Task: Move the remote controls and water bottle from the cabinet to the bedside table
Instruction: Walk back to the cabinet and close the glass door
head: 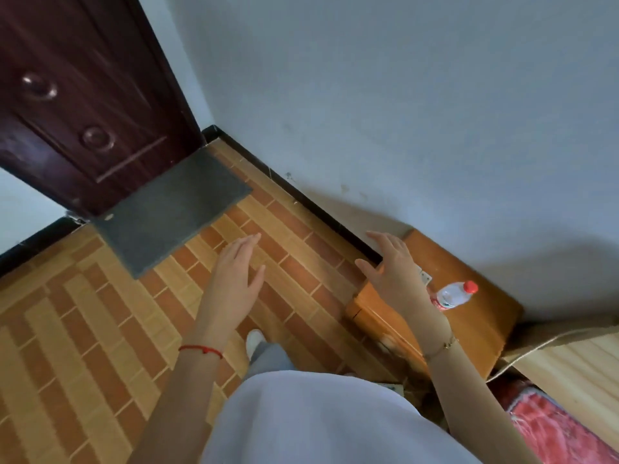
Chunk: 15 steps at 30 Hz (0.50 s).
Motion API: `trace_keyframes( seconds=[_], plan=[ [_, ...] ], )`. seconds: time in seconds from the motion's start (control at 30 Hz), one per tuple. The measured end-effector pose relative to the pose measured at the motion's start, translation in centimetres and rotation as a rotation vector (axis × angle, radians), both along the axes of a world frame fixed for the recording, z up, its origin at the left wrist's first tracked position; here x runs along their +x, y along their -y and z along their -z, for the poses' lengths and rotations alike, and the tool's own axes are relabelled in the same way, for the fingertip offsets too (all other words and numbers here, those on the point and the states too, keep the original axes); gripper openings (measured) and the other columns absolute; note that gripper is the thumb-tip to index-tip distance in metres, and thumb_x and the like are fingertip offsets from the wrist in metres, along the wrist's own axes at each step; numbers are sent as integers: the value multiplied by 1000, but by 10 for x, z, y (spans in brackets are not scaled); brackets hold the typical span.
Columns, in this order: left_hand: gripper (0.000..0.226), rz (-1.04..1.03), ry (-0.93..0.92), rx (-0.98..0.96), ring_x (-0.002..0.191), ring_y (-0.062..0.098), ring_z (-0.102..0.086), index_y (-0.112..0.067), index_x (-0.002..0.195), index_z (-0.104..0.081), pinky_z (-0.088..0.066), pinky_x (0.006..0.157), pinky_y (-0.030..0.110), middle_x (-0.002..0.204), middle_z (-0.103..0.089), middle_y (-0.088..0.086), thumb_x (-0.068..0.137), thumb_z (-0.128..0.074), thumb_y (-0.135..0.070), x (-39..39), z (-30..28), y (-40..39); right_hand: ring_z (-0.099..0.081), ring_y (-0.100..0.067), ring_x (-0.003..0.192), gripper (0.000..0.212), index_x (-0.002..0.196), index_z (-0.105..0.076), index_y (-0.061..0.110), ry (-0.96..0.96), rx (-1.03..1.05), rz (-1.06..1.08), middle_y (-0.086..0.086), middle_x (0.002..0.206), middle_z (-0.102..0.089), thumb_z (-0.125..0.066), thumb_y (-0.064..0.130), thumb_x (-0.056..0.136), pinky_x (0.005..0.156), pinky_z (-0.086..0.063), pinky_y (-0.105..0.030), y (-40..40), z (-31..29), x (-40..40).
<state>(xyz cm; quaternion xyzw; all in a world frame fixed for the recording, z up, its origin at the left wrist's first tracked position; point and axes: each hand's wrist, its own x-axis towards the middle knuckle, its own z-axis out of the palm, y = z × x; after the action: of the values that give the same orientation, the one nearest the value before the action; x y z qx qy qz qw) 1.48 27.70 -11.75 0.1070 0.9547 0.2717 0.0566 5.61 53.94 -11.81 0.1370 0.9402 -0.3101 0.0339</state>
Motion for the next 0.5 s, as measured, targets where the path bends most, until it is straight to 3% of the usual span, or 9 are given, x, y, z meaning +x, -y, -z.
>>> trace_keyframes(
  seconds=[0.17,0.33,0.5],
  plan=[
    [53,-161,-17,-12,139,17,-35,-18,147,-36,-30,115,32,149,-41,1,97,-53,-22,-6,2,74,-35,-18,139,51,141,-42,22,-15,33,-212,1,145,-46,-58,34,93,114,-29,-34,66,2,-53],
    [53,-358,-15,-28,136,20,-39,-15,146,-38,-30,113,31,146,-44,4,95,-55,-19,-15,-2,163,-39,-20,137,51,139,-44,25,-16,51,-394,4,143,-46,-58,39,92,113,-37,-41,160,12,-114],
    [54,-559,-21,-70,136,21,-39,-18,146,-37,-33,113,35,148,-42,4,95,-55,-20,-21,-12,254,-40,-19,136,52,141,-40,26,-40,40,-563,4,145,-45,-58,37,93,109,-36,-32,269,11,-170]
  ],
)
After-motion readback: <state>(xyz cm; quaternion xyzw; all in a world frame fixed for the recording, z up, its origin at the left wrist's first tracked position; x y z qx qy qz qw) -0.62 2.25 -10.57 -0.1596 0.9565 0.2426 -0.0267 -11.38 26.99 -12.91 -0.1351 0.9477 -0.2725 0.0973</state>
